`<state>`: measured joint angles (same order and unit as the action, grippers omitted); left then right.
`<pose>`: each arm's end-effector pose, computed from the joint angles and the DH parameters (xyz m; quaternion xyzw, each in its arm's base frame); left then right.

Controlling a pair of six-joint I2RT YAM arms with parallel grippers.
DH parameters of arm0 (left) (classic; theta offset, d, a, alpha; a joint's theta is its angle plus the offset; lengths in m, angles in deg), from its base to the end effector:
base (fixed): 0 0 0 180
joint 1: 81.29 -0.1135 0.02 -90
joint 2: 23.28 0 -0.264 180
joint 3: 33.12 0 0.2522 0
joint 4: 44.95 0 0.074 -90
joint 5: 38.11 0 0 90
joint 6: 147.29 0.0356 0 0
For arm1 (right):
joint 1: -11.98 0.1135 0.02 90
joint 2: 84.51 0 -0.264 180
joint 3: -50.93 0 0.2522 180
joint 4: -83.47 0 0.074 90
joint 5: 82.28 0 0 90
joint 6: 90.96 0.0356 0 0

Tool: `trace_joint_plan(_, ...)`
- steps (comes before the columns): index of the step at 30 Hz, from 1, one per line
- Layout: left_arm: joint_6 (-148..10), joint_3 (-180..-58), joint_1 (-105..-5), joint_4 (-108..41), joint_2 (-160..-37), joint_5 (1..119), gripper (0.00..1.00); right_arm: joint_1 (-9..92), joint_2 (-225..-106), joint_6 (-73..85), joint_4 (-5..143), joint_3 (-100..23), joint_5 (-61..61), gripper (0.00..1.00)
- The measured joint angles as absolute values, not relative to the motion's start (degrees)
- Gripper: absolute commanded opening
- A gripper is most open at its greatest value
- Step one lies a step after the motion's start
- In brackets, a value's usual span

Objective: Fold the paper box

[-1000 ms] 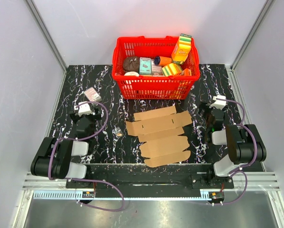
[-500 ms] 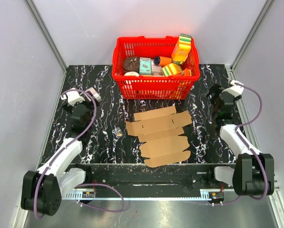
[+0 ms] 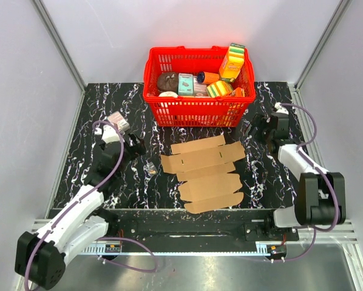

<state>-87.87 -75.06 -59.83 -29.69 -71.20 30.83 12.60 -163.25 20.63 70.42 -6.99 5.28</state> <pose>0.1851 -0.0590 0.2443 -0.1674 0.8006 -0.1080 0.5651 0.2951 0.0047 0.2217 0.1507 0.8693 0.1090 0.4579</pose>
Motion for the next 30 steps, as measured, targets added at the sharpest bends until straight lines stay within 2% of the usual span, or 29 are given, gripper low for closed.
trace_joint_plan(8, -91.5, -72.8, -52.9, -27.9, -70.6, 32.3, 0.99, 12.6, -171.4, 21.0, 66.3, -9.6, -2.4, 0.82)
trace_joint_plan(18, -90.3, -73.4, -51.7, -28.1, -75.4, 34.4, 0.99, 12.6, -175.5, 21.0, 63.5, -9.7, -9.3, 0.68)
trace_joint_plan(25, -89.4, -74.3, -51.6, -30.1, -78.0, 38.2, 0.99, 12.6, -177.0, 21.2, 63.5, -9.7, -12.1, 0.55)
trace_joint_plan(30, -89.1, -74.3, -51.5, -31.1, -78.6, 39.5, 0.99, 12.6, -177.1, 22.5, 65.2, -9.1, -12.9, 0.4)
